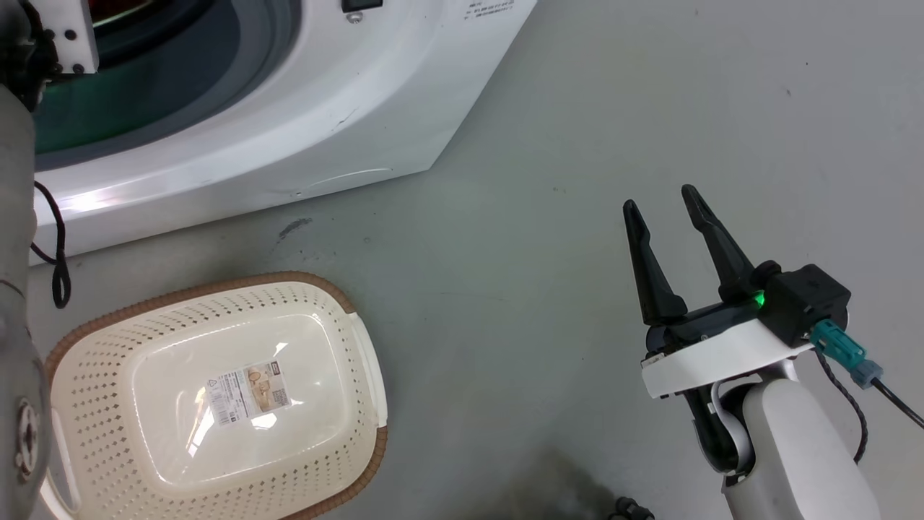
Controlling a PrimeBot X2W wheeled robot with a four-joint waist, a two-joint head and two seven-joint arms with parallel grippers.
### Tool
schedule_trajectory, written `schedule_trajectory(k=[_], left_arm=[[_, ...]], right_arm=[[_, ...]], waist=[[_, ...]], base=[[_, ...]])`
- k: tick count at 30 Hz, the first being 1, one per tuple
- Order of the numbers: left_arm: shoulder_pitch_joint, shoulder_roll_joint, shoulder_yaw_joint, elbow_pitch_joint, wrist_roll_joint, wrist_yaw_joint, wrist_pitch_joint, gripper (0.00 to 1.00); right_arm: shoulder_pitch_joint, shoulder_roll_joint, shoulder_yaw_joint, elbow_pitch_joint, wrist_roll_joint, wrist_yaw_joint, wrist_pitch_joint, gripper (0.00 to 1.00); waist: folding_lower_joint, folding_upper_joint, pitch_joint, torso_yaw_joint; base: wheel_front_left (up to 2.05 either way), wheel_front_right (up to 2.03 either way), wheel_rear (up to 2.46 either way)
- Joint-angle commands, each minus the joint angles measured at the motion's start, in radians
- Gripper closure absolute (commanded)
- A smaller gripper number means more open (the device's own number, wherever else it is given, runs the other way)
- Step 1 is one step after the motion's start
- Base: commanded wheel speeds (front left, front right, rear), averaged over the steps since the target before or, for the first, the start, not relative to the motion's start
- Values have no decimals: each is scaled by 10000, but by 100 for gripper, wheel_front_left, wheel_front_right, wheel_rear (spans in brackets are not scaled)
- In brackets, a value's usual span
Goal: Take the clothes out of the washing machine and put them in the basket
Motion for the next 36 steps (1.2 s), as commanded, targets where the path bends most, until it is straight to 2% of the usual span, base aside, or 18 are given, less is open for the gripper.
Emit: schedule_trajectory(k=[1,3,4,7,12,16,24,36], left_arm=[[193,-43,-12,-67,-71,48,-169,100],[473,-117,61,-235,-178,134,-875,100],[1024,-296,231,-409,-399,277,-2034,100],[1626,-531,356,-563,-647,325,-3351,100],[2651,-877,437,-549,-864,271,-5321,100],[3313,-1153,464,-429,-1023,143,-6458,100],[4425,-1571,621,-1061,-1332,-49,-7112,100],[7178,-2045,1474,-4839,-1462,-9,-7108,100]], right_arm=[[-90,15,-39,24,31,-7,-35,0],[-44,15,-115,90,-10,-7,-32,0],[80,16,-255,197,-108,-7,-31,0],[191,13,-368,313,-240,-7,-31,0],[408,12,-494,489,-475,-7,-31,0],[680,12,-659,608,-636,-7,-31,0],[1196,12,-932,673,-884,-7,62,0],[2140,10,-1367,222,-1079,-7,524,0]], waist=[[-1,-1,-84,42],[-1,-1,-250,122],[-1,-1,-561,318],[-1,-1,-964,511],[-1,-1,-1698,800],[-1,-1,-2274,1056],[-1,-1,-3355,1499],[-1,-1,-4770,2005]], base=[[0,0,0],[0,0,0],[0,0,0],[0,0,0],[0,0,0],[0,0,0],[0,0,0],[0,0,0]])
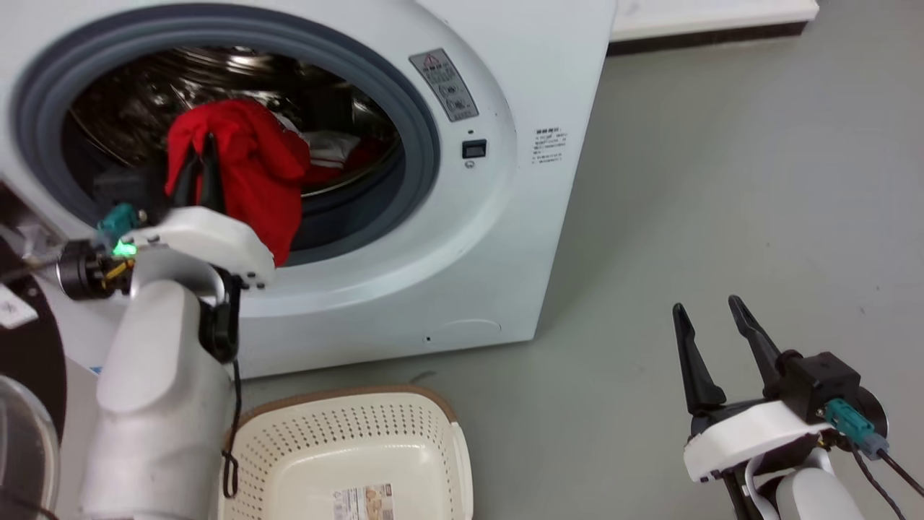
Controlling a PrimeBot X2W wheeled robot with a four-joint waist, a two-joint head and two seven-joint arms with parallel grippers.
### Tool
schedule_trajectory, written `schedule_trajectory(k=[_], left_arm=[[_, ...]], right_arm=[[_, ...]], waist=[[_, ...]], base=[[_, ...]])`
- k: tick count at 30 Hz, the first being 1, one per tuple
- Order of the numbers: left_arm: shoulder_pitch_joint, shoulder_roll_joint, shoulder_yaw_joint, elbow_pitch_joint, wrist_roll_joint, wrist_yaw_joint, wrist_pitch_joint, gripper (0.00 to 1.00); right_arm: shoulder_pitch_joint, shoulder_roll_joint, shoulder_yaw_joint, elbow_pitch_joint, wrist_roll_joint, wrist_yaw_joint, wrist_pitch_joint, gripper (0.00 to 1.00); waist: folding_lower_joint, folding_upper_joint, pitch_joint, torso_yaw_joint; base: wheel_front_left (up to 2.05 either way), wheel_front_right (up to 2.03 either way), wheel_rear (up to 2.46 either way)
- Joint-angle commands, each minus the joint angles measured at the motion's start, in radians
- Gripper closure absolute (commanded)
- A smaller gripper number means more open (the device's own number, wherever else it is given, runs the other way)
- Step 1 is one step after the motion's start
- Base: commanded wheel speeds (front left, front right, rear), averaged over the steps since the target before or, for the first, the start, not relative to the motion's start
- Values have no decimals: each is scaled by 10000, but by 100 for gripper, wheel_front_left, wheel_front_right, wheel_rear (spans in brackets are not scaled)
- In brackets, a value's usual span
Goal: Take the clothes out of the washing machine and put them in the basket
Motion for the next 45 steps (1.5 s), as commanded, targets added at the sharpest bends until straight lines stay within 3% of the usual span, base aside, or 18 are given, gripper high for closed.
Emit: schedule_trajectory(k=[1,14,23,31,45], left_arm=[[676,-152,131,-603,55,47,-32,100],[4757,-1039,191,-4769,267,354,-34,100],[7016,-1320,-167,-5775,15,731,192,100],[7548,-1432,-688,-4452,-415,816,407,100],[4520,-1445,-850,-132,-749,624,76,100]], right_arm=[[277,2,-56,-176,-80,-7,117,0],[1218,2,-340,-1122,-310,-7,727,0],[1374,4,-379,-1573,-405,-7,938,0],[941,4,-170,-1822,-428,-7,982,0],[-674,4,370,-1951,-338,-7,568,0]], waist=[[2,-1,-425,218],[2,-1,-1158,832],[2,-1,-973,1079],[2,-1,-43,1114],[2,-1,2997,496]], base=[[0,0,0],[0,0,0],[0,0,0],[0,0,0],[0,0,0]])
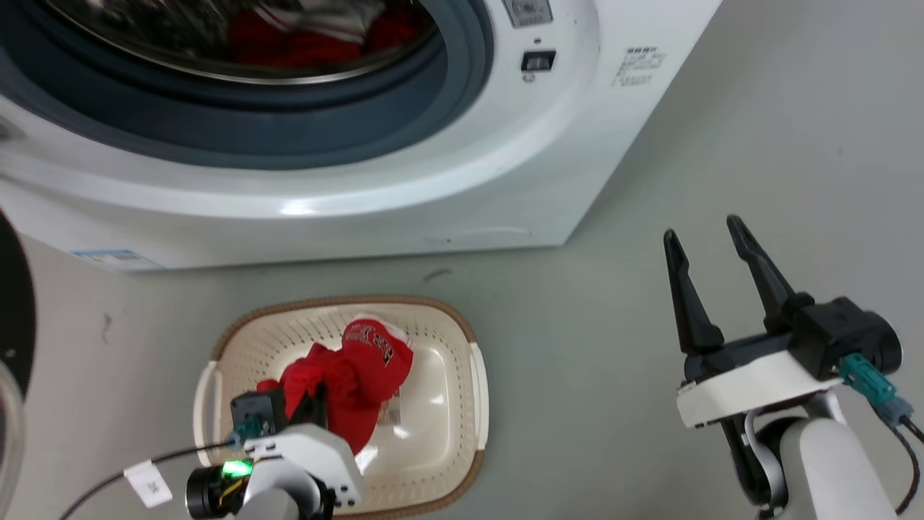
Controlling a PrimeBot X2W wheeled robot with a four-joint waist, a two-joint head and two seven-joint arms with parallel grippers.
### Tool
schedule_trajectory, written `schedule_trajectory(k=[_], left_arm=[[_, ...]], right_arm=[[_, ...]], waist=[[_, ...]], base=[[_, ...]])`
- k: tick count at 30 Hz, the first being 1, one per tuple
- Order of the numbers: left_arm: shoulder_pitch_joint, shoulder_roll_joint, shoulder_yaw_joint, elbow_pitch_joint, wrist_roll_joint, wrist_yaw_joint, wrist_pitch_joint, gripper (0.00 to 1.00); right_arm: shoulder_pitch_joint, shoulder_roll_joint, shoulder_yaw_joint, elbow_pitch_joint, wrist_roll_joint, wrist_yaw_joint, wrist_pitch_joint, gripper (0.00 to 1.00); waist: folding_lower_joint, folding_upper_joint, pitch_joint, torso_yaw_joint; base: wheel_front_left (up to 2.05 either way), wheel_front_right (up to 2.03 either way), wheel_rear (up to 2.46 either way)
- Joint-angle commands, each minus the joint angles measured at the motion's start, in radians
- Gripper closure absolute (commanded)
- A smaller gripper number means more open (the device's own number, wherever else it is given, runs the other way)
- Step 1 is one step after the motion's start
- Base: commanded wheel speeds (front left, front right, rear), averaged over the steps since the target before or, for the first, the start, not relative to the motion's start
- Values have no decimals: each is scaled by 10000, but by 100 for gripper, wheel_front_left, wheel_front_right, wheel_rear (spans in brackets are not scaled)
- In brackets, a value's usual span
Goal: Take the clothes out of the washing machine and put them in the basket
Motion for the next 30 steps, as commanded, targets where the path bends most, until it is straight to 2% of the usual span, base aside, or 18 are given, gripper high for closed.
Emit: schedule_trajectory(k=[1,10,18,21,22,23,24,30], left_arm=[[-520,39,61,443,-66,-26,-67,100],[-2867,324,482,3138,-422,-107,-148,100],[-3869,805,794,4634,-787,22,-20,100],[-4011,855,690,4824,-749,-95,171,100],[-4053,858,646,4858,-724,-122,240,78],[-4082,852,638,4895,-738,-142,280,53],[-4082,854,631,4929,-766,-168,333,0],[-3682,640,558,5019,-869,-309,96,0]], right_arm=[[-333,6,51,16,43,-7,-115,0],[-1434,7,563,296,287,-7,-561,0],[-1950,9,725,535,513,-7,-868,0],[-2084,9,732,629,549,-7,-930,0],[-2107,10,729,667,540,-7,-954,0],[-2103,9,716,718,533,-7,-955,0],[-2100,9,701,797,516,-7,-976,0],[-1898,7,604,1214,341,-7,-1037,0]], waist=[[-2,0,970,-340],[-2,0,2791,-1034],[-2,0,3770,-1436],[-2,0,3875,-1465],[-2,0,3877,-1463],[-2,0,3858,-1451],[-2,0,3805,-1429],[-2,0,2821,-1173]], base=[[0,0,0],[0,0,0],[0,0,0],[0,0,0],[0,0,0],[0,0,0],[0,0,0],[0,0,0]])
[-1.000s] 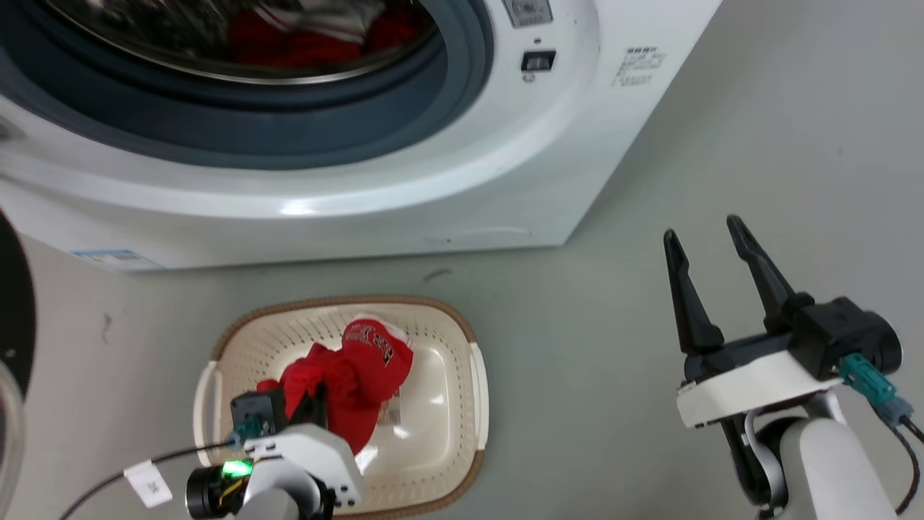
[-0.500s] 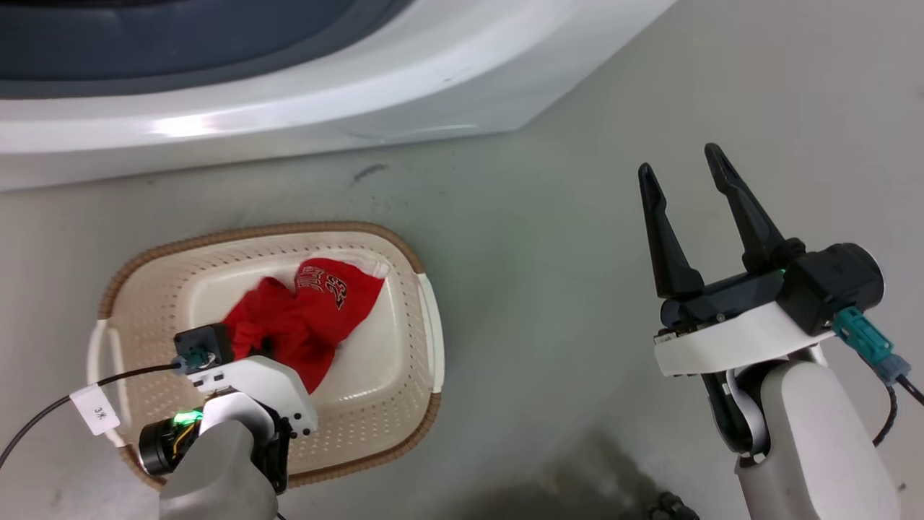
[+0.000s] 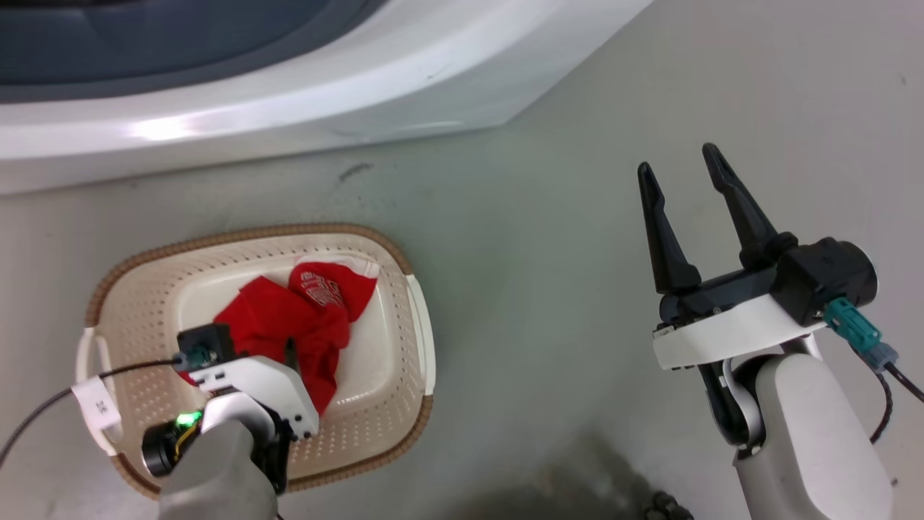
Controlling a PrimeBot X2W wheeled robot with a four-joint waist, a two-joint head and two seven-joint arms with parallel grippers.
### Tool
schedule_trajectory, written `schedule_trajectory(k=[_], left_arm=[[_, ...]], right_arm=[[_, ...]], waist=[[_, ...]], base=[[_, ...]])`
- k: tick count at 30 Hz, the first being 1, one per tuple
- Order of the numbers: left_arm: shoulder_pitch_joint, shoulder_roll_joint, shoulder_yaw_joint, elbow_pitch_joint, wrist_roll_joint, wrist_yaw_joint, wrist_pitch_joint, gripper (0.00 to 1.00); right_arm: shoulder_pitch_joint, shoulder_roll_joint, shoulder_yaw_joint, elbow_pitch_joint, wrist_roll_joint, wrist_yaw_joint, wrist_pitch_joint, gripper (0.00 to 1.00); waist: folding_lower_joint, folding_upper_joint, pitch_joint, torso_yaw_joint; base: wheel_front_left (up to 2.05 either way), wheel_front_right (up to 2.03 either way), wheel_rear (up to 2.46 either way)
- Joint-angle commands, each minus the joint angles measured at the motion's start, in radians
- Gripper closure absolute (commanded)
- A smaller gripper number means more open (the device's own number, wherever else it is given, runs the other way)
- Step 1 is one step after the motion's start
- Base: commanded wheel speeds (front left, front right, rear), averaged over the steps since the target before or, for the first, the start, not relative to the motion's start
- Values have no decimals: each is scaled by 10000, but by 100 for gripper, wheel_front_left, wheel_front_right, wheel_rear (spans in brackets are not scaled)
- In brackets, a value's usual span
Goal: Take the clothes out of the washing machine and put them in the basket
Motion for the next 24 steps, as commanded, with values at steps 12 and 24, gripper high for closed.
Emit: schedule_trajectory(k=[12,24], left_arm=[[2239,-483,30,-2000,308,-51,-343,0],[4164,-665,458,-5412,1170,21,-345,0]], right_arm=[[1241,5,-601,261,-423,-7,234,0],[2331,6,-1037,-355,-653,-7,877,0]], waist=[[-2,0,-3349,806],[-2,0,-4883,1407]], base=[[0,0,0],[0,0,0]])
